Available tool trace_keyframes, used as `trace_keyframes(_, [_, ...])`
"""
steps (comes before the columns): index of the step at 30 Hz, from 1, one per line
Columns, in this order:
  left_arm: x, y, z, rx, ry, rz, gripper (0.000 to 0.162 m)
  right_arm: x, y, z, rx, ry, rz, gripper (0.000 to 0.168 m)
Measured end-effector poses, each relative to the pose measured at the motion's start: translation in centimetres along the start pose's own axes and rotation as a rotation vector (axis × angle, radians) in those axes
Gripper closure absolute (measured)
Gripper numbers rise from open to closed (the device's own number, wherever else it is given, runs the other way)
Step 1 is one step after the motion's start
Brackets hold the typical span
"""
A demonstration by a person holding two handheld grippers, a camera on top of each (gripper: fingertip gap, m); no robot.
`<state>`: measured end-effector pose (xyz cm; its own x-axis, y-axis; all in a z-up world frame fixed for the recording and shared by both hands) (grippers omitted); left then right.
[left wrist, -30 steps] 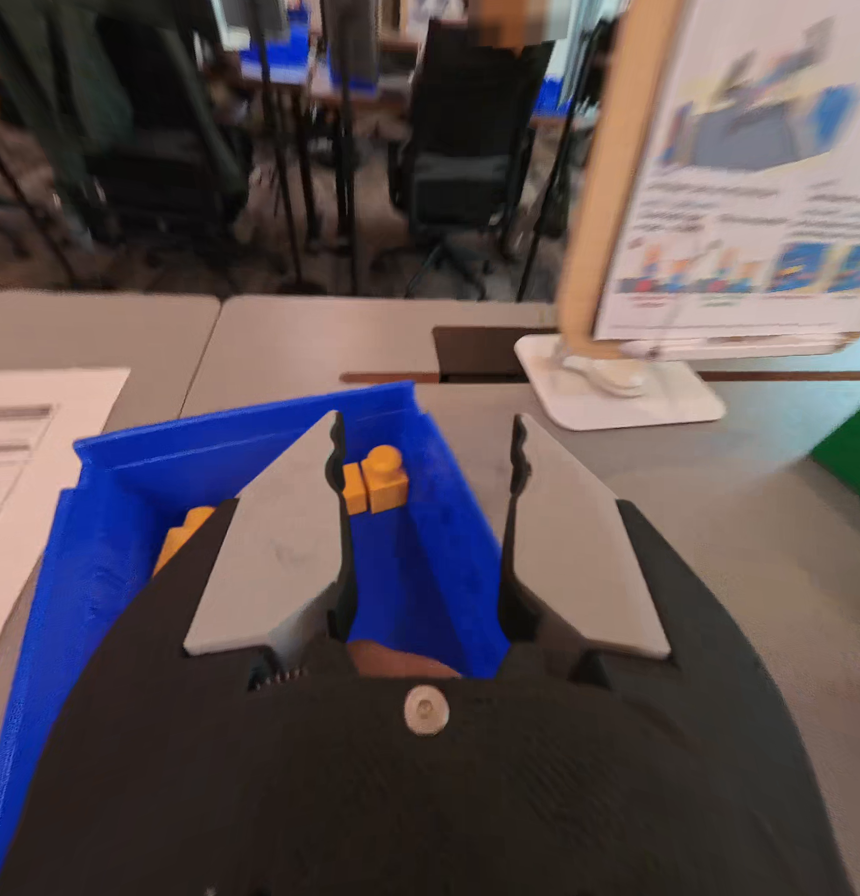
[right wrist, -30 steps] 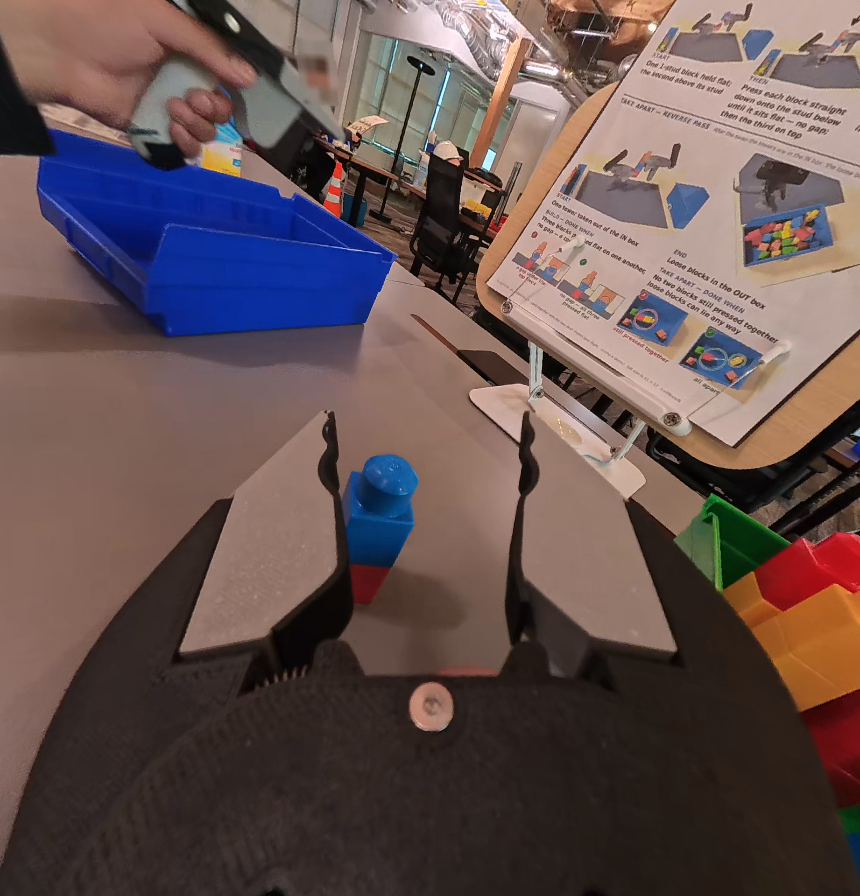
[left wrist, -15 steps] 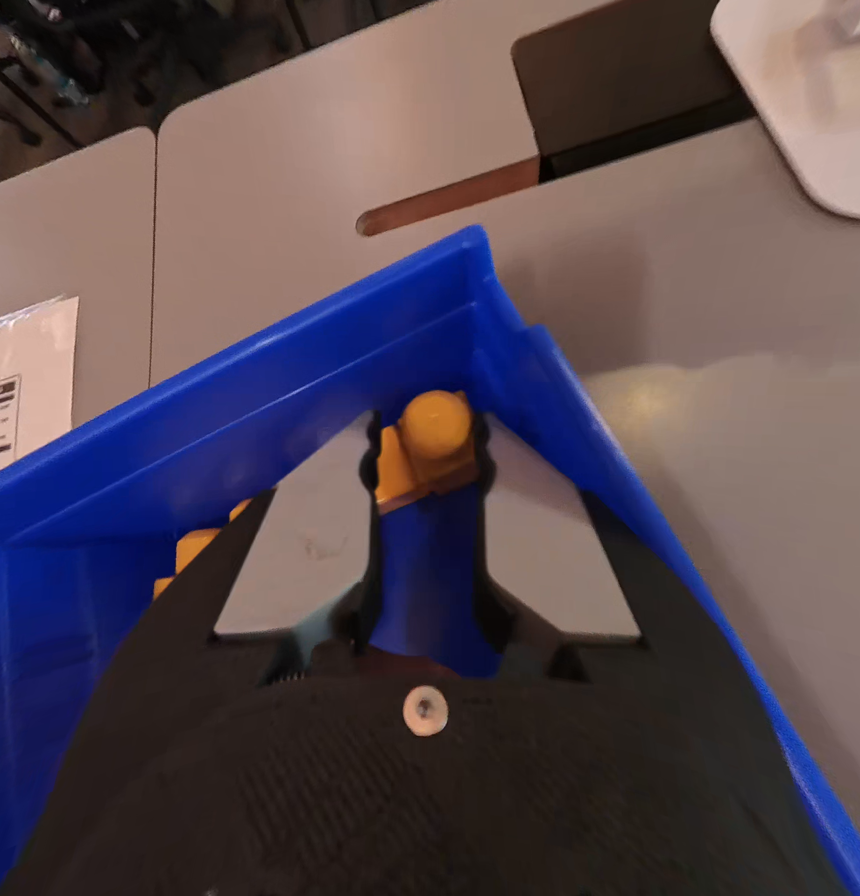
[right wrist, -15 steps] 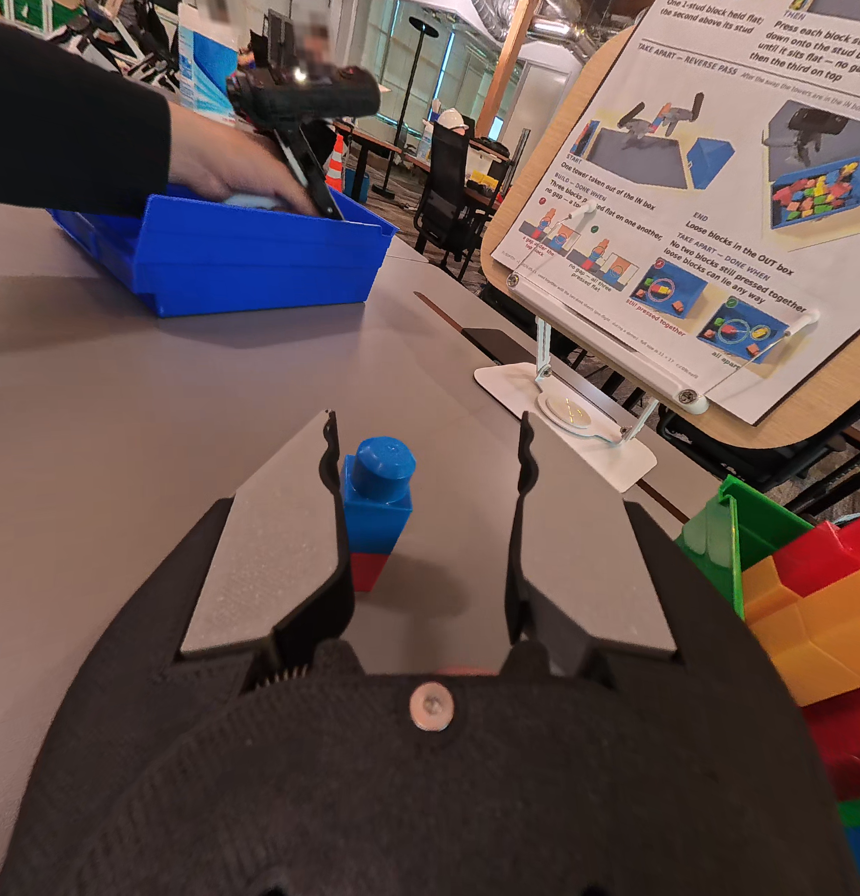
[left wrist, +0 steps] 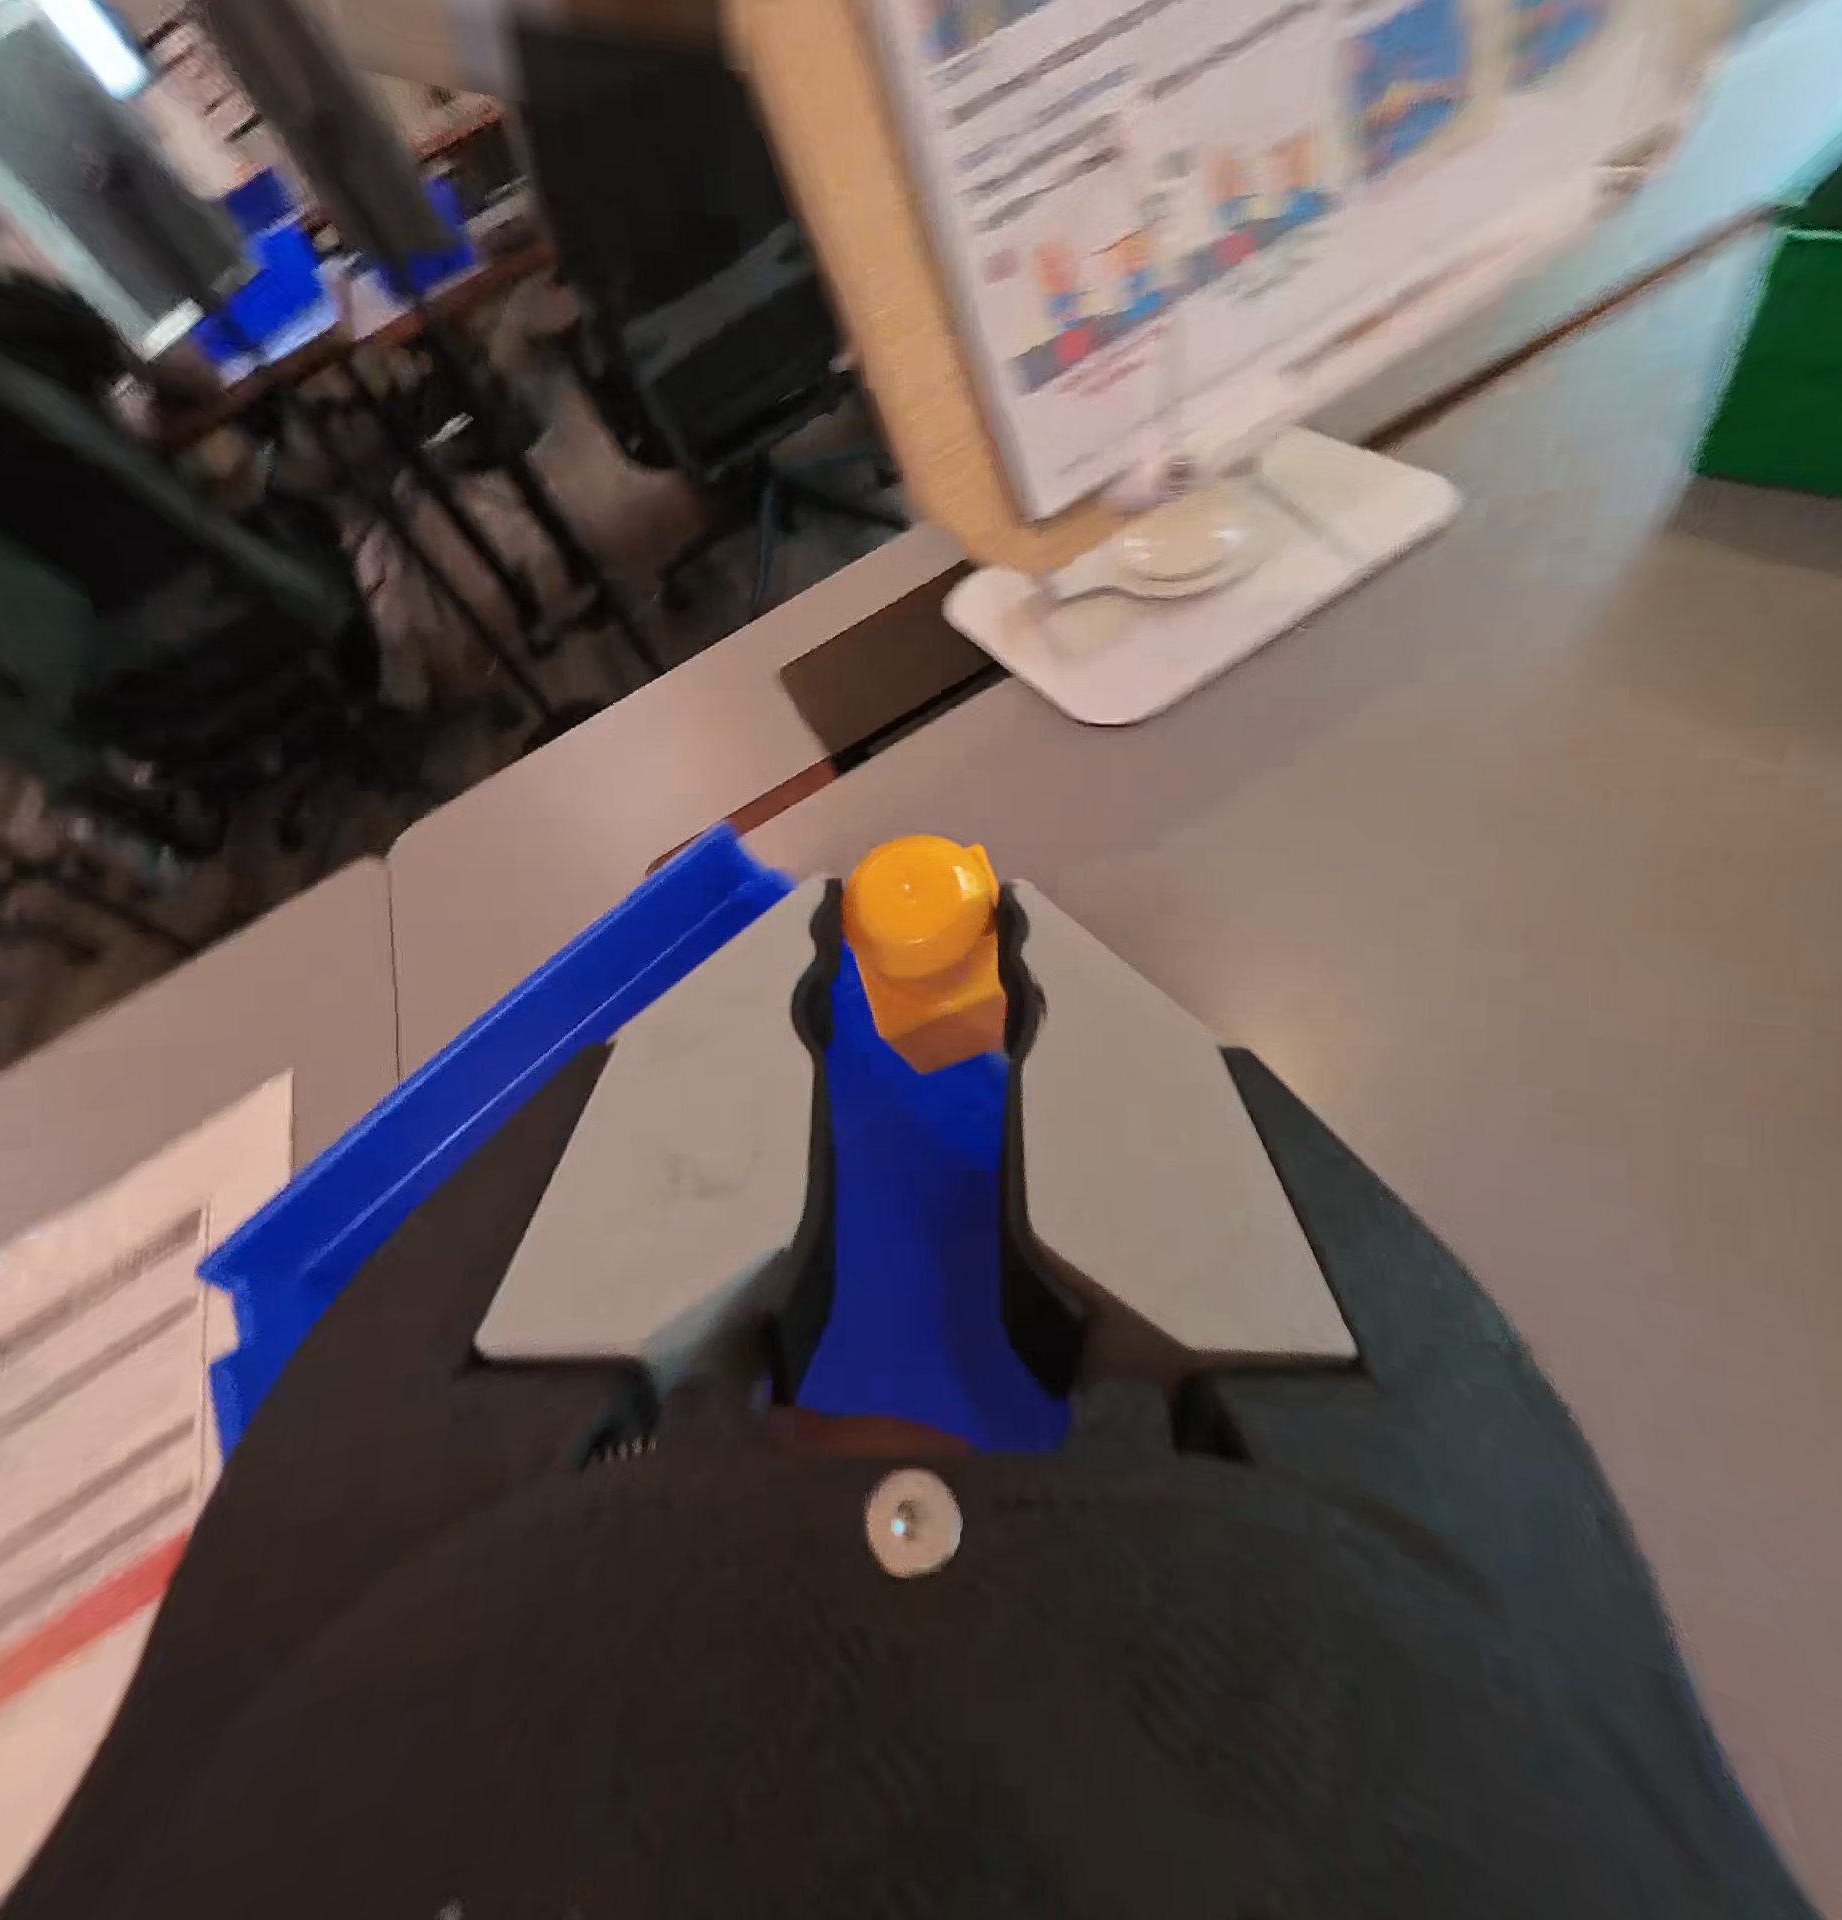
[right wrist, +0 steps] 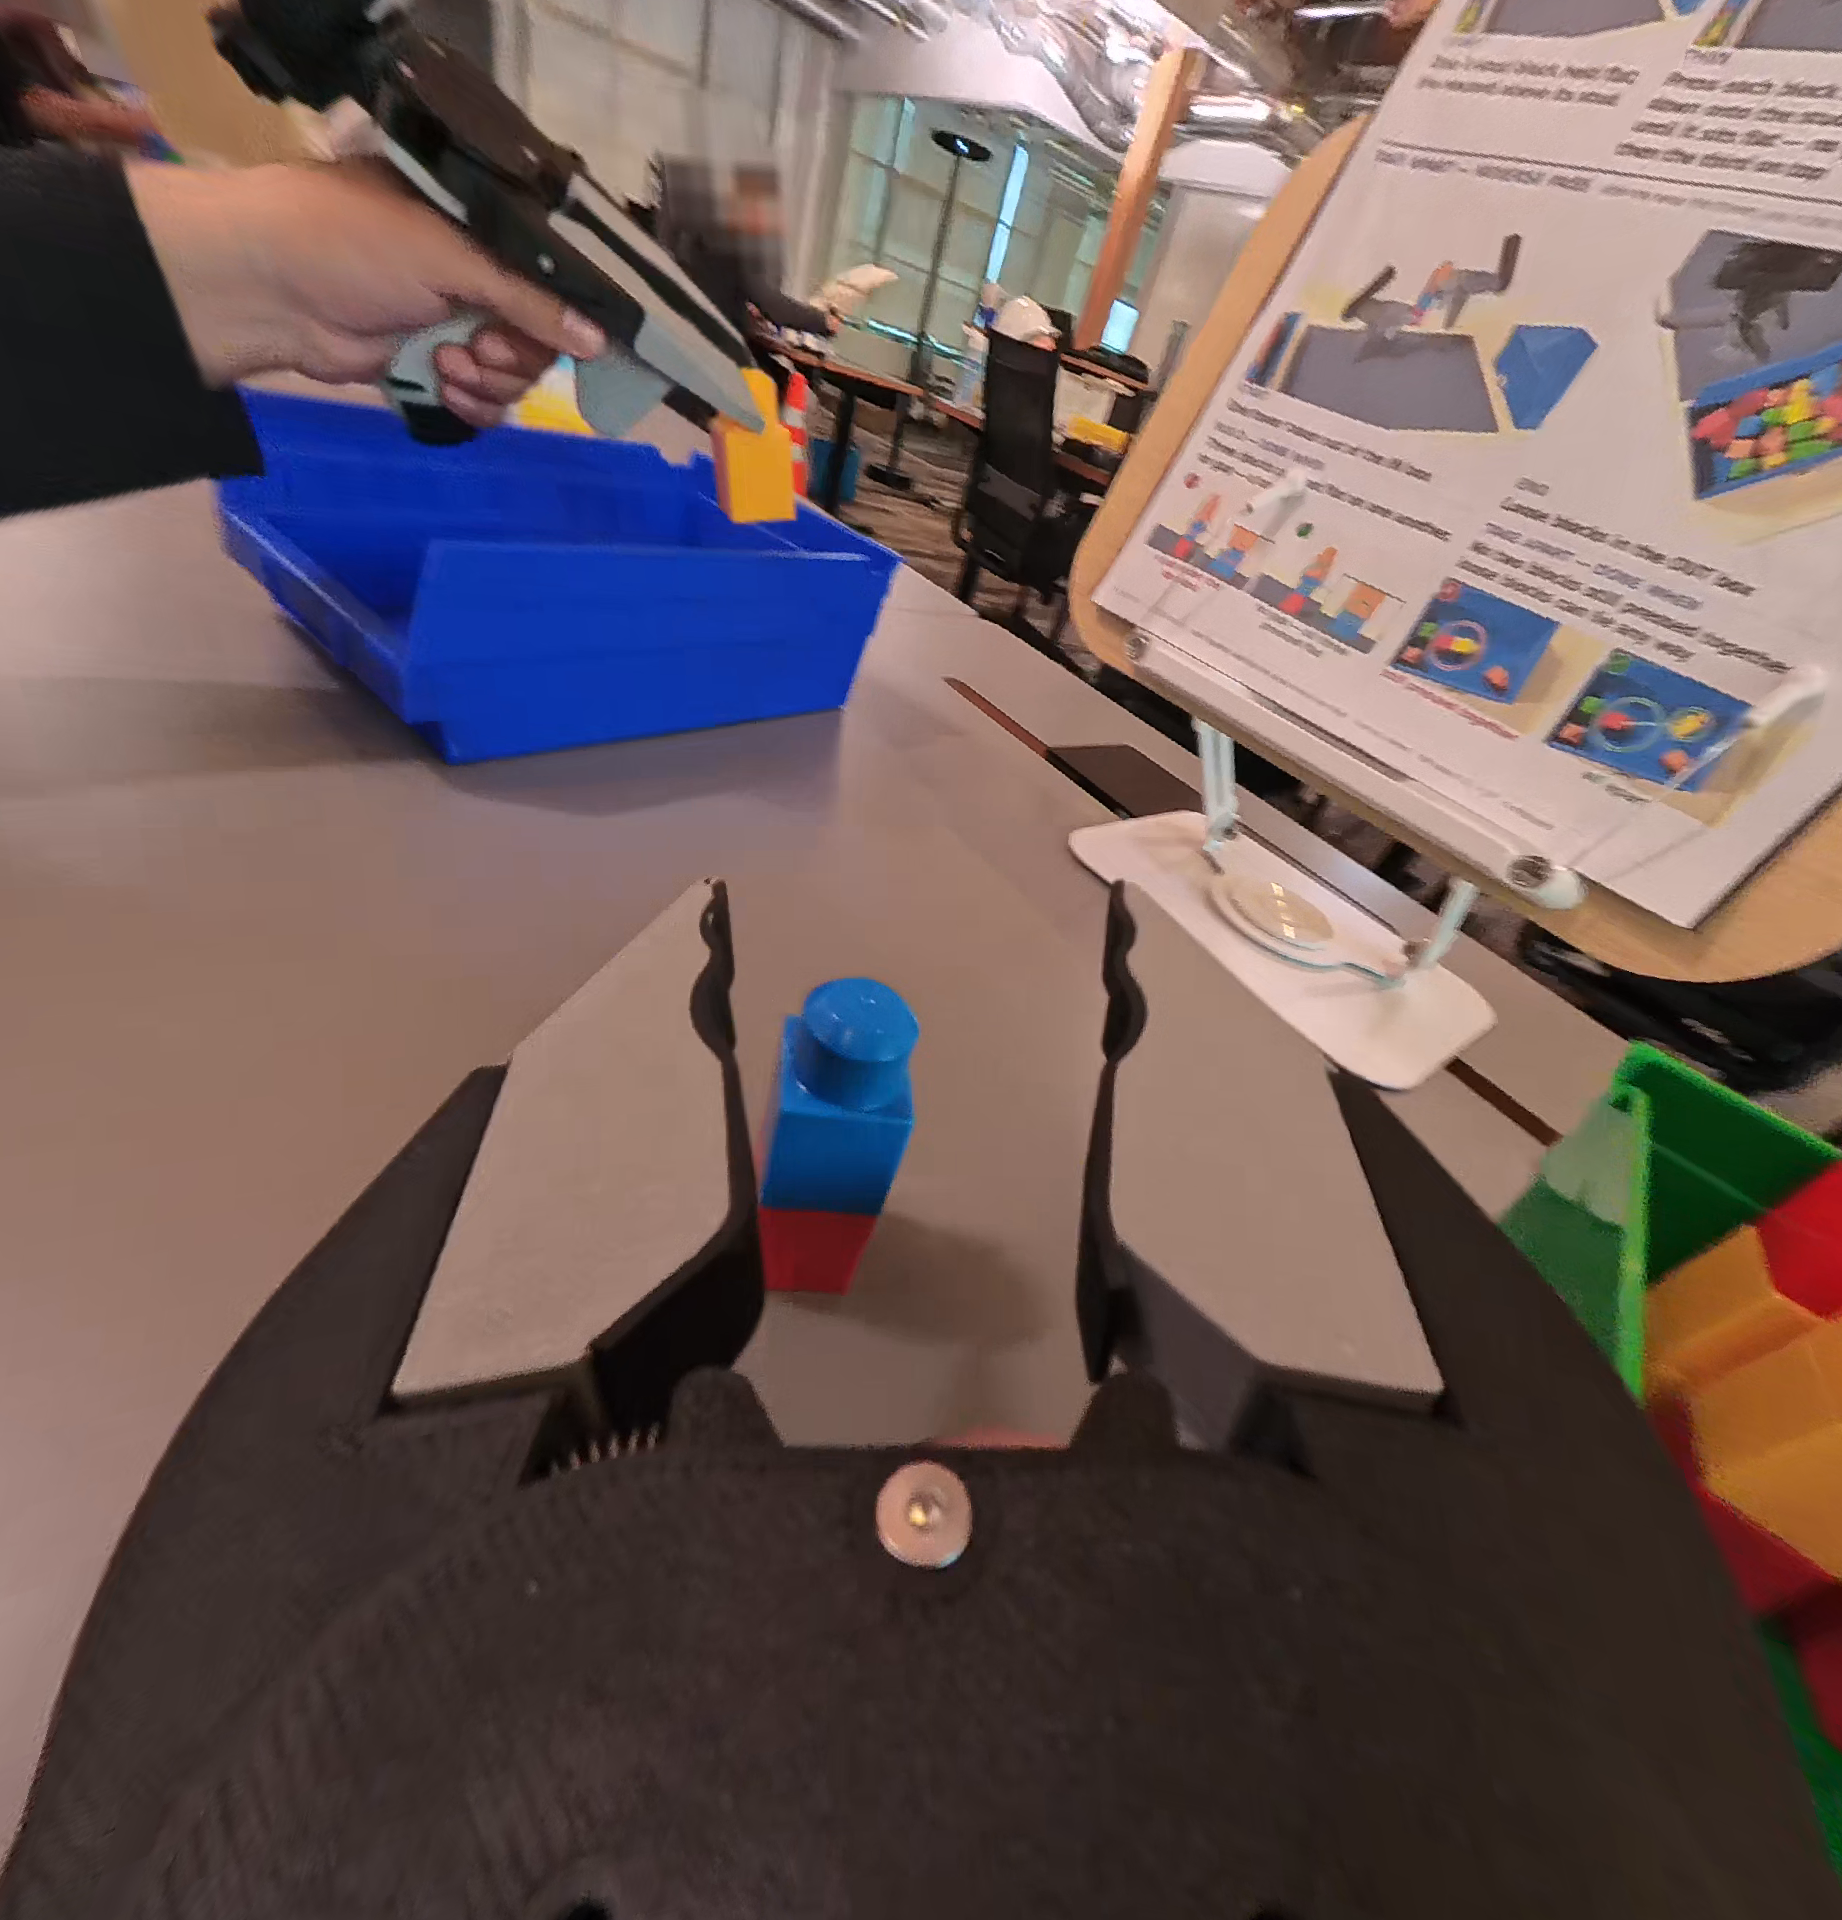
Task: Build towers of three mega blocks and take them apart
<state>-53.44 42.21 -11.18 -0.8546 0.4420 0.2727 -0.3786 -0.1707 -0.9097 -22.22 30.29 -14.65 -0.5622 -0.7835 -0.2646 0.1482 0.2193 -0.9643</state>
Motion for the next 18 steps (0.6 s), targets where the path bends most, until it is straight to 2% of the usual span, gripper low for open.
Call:
trace_keyframes(3, [-7.2,-2.5,2.4,-0.044,0.256,-0.138,0.134,1.3,-1.1,0.2,-0.052,-0.104,-0.077,0.099])
trace_keyframes(6, [-17.0,-4.3,6.0,-0.149,0.657,-0.266,0.134,3.7,-1.8,0.3,-0.08,-0.283,-0.182,0.099])
trace_keyframes(8, [-23.5,-4.4,9.2,-0.24,0.936,-0.372,0.134,5.3,-2.3,0.5,-0.097,-0.394,-0.243,0.1])
trace_keyframes(9, [-26.0,-4.3,10.2,-0.271,1.026,-0.419,0.134,6.1,-2.5,0.7,-0.105,-0.439,-0.261,0.1])
trace_keyframes(12, [-30.8,-4.1,10.6,-0.311,1.129,-0.503,0.134,8.4,-2.8,1.2,-0.102,-0.571,-0.273,0.1])
trace_keyframes(15, [-33.4,-4.5,10.2,-0.355,1.204,-0.5,0.134,10.0,-2.2,1.4,-0.056,-0.642,-0.241,0.1])
trace_keyframes(16, [-33.8,-4.5,9.8,-0.359,1.207,-0.5,0.134,10.3,-1.9,1.4,-0.041,-0.655,-0.223,0.106])
trace_keyframes(18, [-34.0,-4.6,8.9,-0.355,1.207,-0.504,0.135,10.8,-1.4,1.8,-0.013,-0.692,-0.183,0.134])
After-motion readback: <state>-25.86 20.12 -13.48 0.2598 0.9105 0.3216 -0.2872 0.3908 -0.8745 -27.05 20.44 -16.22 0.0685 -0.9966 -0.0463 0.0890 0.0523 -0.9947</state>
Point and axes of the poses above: each gripper's, where its closed fingertips meet, z back along the fingers, y out of its underside, x = y × z across the jaws, the point moved 1 cm from there along z, back along the fingers, and after that the axes turned 5 degrees about -x, right-handed, at the moved point
